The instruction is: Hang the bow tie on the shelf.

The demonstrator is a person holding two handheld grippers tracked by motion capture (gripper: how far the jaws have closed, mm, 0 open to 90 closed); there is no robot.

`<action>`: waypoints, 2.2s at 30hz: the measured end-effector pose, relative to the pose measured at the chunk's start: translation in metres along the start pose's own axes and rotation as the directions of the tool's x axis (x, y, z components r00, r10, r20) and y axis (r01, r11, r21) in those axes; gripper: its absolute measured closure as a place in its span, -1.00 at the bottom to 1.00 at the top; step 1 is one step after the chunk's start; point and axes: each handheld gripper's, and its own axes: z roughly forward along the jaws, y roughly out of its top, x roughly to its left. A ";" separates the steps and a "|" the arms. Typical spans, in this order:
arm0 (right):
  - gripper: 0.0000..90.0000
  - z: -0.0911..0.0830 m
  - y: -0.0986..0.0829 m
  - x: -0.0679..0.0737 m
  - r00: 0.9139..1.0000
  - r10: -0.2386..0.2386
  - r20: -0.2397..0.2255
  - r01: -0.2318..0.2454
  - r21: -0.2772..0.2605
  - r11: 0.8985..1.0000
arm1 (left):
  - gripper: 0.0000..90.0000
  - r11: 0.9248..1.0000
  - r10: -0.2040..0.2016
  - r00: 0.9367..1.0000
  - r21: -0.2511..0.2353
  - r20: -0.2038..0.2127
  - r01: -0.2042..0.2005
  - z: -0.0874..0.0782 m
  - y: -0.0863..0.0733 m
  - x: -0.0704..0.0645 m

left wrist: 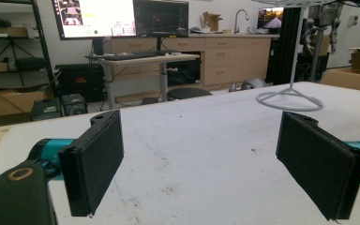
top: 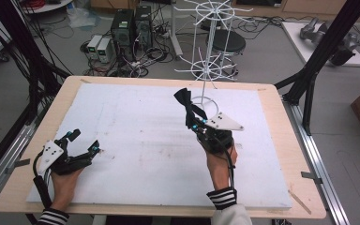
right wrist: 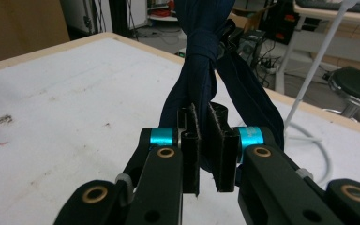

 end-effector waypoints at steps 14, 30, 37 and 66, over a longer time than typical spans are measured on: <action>0.87 -0.026 0.016 -0.005 0.998 -0.024 0.057 0.029 -0.085 0.996 | -0.65 1.000 0.002 1.000 0.002 0.000 -0.002 0.000 0.000 0.000; 0.87 -0.041 0.034 -0.019 0.989 -0.027 0.144 0.048 -0.142 0.989 | -0.65 1.000 0.000 1.000 0.000 -0.001 0.000 0.000 0.000 0.000; 0.87 -0.039 0.040 -0.026 0.983 -0.027 0.182 0.055 -0.150 0.987 | -0.65 1.000 0.002 1.000 0.001 0.000 -0.002 0.000 0.000 0.000; 0.86 -0.003 0.039 -0.042 0.977 -0.003 0.213 0.021 -0.081 0.996 | -0.65 1.000 -0.001 1.000 -0.001 0.001 0.001 0.000 0.000 0.000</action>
